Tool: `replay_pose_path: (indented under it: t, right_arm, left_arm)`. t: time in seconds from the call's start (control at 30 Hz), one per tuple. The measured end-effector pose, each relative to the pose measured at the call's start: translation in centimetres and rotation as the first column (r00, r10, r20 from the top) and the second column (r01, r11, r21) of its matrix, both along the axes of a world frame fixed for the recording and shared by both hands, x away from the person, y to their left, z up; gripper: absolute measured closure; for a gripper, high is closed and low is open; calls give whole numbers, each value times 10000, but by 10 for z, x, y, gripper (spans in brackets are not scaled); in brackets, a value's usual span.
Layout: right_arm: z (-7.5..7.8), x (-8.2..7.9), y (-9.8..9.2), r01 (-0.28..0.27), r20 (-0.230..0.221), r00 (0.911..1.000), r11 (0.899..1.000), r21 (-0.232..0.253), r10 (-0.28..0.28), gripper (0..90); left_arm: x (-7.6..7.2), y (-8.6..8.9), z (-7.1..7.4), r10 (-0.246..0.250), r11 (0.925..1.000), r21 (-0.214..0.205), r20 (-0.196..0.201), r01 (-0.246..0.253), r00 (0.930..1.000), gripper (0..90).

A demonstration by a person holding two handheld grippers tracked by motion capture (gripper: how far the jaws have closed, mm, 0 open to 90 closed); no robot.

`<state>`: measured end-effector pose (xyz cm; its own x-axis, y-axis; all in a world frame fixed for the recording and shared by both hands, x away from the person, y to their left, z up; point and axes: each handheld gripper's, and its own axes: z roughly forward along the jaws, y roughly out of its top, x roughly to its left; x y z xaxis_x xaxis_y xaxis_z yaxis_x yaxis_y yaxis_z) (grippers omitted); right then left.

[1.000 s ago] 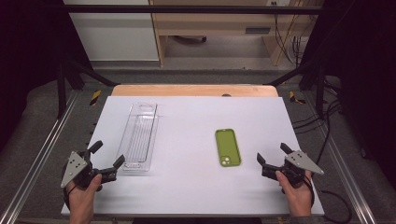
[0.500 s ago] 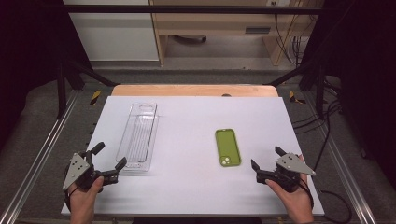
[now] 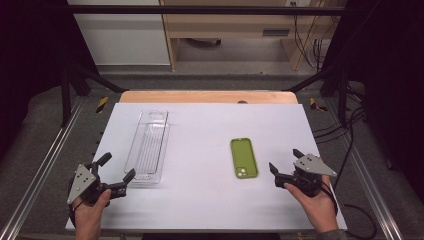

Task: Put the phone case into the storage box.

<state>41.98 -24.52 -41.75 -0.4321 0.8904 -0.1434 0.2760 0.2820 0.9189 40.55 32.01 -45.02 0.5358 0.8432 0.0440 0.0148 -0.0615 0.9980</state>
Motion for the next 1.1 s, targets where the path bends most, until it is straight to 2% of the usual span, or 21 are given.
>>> replay_pose_path:
  t: [0.07, 0.13, 0.2, 0.27, 0.33, 0.37, 0.43, 0.5, 0.53, 0.63, 0.67, 0.7, 0.77, 0.87, 1.1]
  right_arm:
    - [2, 1, 1, -40, -76, 10000, 10000, 5, 40, 171]
    - [6, 6, 4, -146, -221, 9997, 9999, -84, 144, 256]
    - [6, 7, 5, -186, -262, 9995, 9998, -83, 183, 283]
    - [7, 10, 9, -352, -412, 9986, 9989, -310, 339, 387]
    - [6, 11, 10, -390, -485, 9981, 9985, -392, 371, 417]
    - [4, 14, 13, -496, -652, 9968, 9975, -496, 464, 488]
    - [3, 15, 14, -521, -690, 9965, 9971, -553, 482, 513]
    - [-1, 19, 17, -678, -1037, 9927, 9959, -604, 613, 614]
    - [-1, 19, 17, -678, -1037, 9927, 9959, -604, 613, 614]
    - [-7, 23, 20, -902, -1407, 9869, 9934, -715, 795, 722]
    - [-7, 23, 20, -902, -1407, 9869, 9934, -715, 795, 722]
    - [-10, 25, 22, -1037, -1606, 9829, 9916, -779, 902, 789]
    - [-11, 26, 23, -1093, -1643, 9818, 9910, -769, 955, 806]
    - [-15, 29, 25, -1197, -1853, 9770, 9904, -686, 1052, 883]
    - [-19, 32, 28, -1354, -2189, 9688, 9880, -740, 1164, 900]
  left_arm:
    - [0, 0, 0, 2, 10000, -11, -6, -2, 10000, 10]
    - [0, 1, 0, 3, 10000, -23, -3, -3, 10000, 10]
    - [0, 0, 0, -3, 10000, -17, 6, 3, 10000, 10]
    - [0, 0, 0, -3, 10000, -1, 17, 3, 10000, 10]
    - [0, 0, 0, -3, 10000, 2, 12, 3, 10000, 10]
    - [0, 0, 0, -6, 10000, 6, 16, 6, 10000, 11]
    - [0, 0, 0, -11, 10000, 8, 18, 11, 10000, 10]
    - [0, 0, 0, -13, 10000, 8, 14, 13, 10000, 10]
    - [0, 0, 0, -13, 10000, 8, 20, 13, 10000, 10]
    - [0, 1, 0, 4, 10000, 16, 30, -4, 10000, 11]
    - [0, 1, 0, 4, 10000, 16, 30, -4, 10000, 10]
    - [0, 1, 0, 12, 10000, 21, 34, -12, 10000, 11]
    - [0, 1, 0, 11, 10000, 26, 34, -11, 10000, 11]
    - [0, 0, 0, 8, 10000, 62, 38, -8, 10000, 11]
    - [0, 0, 0, -2, 9999, 137, 45, 2, 10000, 11]
